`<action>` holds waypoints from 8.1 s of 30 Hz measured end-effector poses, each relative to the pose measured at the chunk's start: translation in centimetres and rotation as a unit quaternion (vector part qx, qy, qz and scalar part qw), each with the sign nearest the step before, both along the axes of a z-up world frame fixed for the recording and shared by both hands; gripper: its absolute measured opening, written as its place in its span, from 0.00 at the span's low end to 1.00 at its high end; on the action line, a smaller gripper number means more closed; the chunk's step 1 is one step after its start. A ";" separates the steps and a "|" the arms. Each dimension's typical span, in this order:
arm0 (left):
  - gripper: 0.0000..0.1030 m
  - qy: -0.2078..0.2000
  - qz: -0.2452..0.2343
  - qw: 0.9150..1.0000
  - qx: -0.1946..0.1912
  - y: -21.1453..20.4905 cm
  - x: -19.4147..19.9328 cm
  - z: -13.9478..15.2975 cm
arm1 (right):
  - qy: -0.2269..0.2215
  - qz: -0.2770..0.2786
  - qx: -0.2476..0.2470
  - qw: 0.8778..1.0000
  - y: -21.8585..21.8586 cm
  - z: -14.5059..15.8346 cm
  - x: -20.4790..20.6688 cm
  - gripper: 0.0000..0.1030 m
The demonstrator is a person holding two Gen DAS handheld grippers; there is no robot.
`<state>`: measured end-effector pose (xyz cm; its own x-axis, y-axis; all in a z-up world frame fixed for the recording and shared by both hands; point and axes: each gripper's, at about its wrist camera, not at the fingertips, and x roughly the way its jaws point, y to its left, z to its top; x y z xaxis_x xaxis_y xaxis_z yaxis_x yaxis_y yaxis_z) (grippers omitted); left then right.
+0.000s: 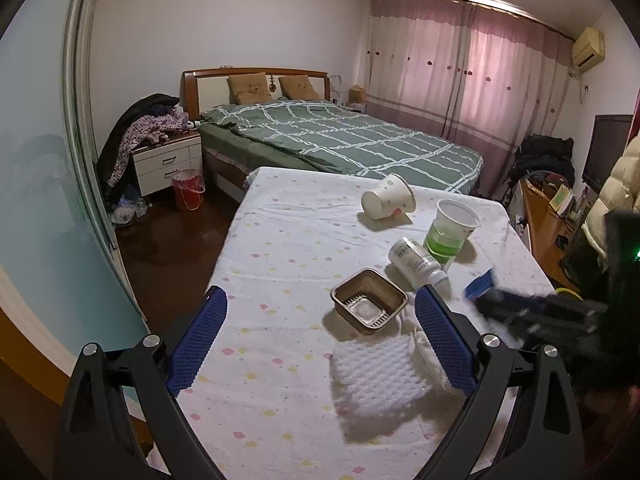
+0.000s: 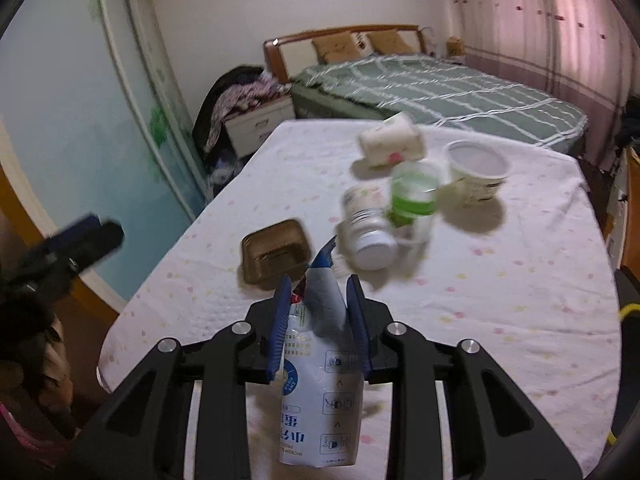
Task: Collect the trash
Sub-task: 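Carry the milk carton with the right gripper into the bin and release, then grasp the brown plastic tray with the left gripper, then carry the brown tray with the left gripper over the bin and drop it, then move the right gripper to the table and grasp the white tissue, then carry the tissue with the right gripper into the bin and release, then grasp the white pill bottle with the left gripper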
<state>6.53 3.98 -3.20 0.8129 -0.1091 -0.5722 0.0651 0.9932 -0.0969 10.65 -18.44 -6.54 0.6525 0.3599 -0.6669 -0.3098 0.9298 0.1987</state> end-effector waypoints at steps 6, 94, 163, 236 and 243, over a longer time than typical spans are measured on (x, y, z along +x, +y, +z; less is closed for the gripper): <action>0.91 0.023 -0.024 0.999 0.011 -2.5 1.5 -1.6 | -0.009 -0.084 0.010 0.996 -6.9 0.4 -0.2 0.27; 0.80 0.097 -0.302 0.948 0.036 -32.9 10.3 -3.2 | 0.012 -0.424 -0.024 0.905 -34.1 -4.1 -10.2 0.39; 0.92 0.049 0.017 0.999 0.008 -1.0 3.3 -3.0 | 0.053 0.012 -0.044 0.998 2.3 -6.4 0.4 0.45; 0.84 0.132 -0.078 0.984 0.086 -16.6 14.3 -9.3 | 0.024 -0.436 -0.024 0.900 -35.0 -4.9 -3.8 0.21; 0.79 0.151 -0.057 0.985 0.068 -16.5 17.5 -10.3 | 0.031 -0.424 -0.022 0.905 -34.4 -5.7 -2.8 0.21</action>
